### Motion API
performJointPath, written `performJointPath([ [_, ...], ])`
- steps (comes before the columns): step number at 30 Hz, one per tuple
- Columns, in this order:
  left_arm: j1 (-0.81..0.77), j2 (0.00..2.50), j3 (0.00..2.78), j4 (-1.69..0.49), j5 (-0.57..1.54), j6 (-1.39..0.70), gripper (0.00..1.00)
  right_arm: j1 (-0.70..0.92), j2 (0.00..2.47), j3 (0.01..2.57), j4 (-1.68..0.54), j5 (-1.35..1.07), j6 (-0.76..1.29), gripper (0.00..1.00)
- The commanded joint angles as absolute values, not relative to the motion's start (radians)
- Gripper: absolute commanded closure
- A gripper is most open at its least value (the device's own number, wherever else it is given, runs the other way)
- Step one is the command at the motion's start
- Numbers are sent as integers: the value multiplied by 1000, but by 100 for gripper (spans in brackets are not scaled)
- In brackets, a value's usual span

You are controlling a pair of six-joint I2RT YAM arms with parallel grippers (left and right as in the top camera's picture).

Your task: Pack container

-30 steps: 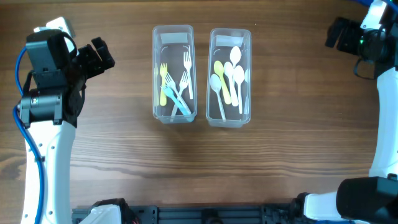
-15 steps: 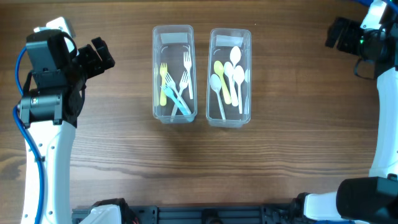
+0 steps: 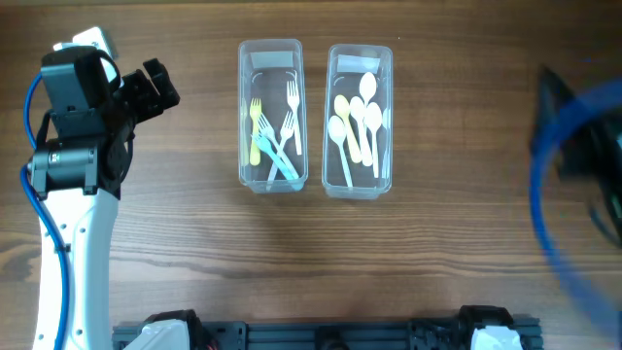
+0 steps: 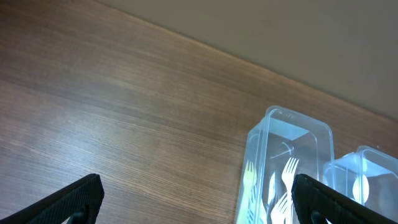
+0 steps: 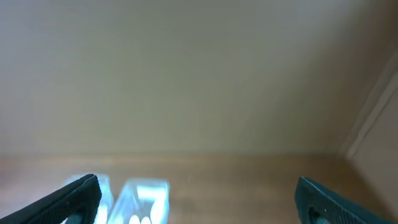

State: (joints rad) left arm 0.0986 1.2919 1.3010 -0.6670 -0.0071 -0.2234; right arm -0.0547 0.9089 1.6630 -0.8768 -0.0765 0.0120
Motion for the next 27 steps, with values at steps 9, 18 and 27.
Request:
performJointPath([
  [9, 105, 1290, 1312, -664, -17, -225, 0, -49, 490, 1394, -805, -170, -19, 0],
  [18, 105, 1290, 1312, -664, -17, -225, 0, -49, 215, 840, -584, -237, -19, 0],
  [27, 105, 1290, 1312, -664, -17, -225, 0, -49, 86, 437, -262, -316, -27, 0],
])
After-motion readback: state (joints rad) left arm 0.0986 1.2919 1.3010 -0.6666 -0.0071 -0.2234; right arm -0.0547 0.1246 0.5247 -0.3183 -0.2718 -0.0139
